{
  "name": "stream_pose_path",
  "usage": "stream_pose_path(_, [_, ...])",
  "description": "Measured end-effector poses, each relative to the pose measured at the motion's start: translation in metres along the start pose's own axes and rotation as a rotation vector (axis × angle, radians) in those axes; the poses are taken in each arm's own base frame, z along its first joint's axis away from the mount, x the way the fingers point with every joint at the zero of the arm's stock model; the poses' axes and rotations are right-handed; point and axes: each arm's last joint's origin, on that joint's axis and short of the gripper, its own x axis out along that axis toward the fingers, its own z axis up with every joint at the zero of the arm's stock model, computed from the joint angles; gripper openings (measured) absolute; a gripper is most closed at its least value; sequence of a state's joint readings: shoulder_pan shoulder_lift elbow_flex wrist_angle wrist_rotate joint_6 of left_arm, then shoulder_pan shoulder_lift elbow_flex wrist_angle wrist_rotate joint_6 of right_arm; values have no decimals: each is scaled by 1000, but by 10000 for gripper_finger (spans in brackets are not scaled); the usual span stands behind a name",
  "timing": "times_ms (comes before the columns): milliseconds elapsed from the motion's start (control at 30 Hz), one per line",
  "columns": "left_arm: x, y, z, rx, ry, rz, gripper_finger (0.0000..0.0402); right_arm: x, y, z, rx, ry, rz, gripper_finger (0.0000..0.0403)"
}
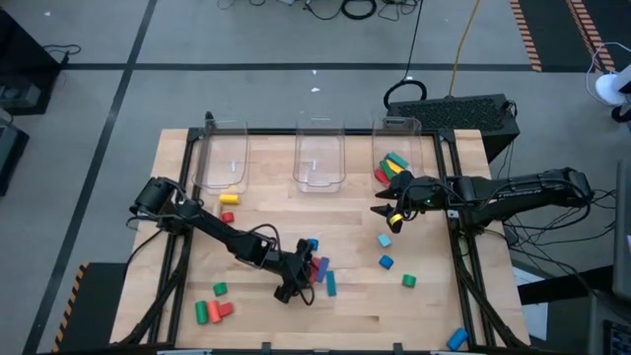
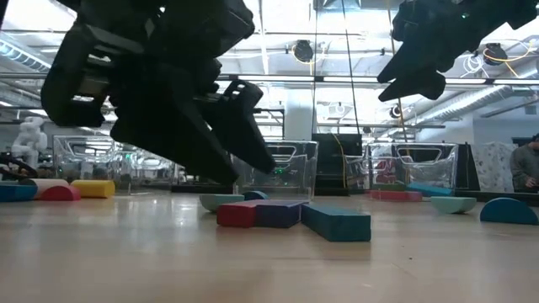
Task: Sort blocks by size
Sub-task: Put the red rectangular block into the right transparent bin
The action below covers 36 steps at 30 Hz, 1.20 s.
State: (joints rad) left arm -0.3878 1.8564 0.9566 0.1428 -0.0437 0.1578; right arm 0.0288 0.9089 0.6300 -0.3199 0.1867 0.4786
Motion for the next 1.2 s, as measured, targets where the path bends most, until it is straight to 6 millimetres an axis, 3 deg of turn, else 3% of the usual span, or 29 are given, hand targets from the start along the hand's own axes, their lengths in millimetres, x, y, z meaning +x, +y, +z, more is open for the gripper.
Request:
stream_pose_path(167, [14, -4, -11, -41, 34, -52, 273, 0, 0, 0, -1, 3, -1, 219])
stream_pose_path(367, [16, -5, -16, -111, 92, -58, 274, 0, 0, -1, 0, 5, -2, 219])
stream_pose_path(600, [-12, -16, -17, -177, 238, -16, 274, 0, -1, -1, 5, 16, -5, 219])
stream_pose_path(800, [-34, -24, -4, -236, 204, 86, 274, 0, 0, -1, 5, 15, -4, 219])
stream_pose_path(1067, [-44, -27, -10, -553, 243, 250, 274, -1, 4, -3, -8, 16, 9, 219])
stream_pose_path(1200, [-46, -27, -17, -542, 321, 264, 274, -1, 4, -3, -13, -1, -20, 219])
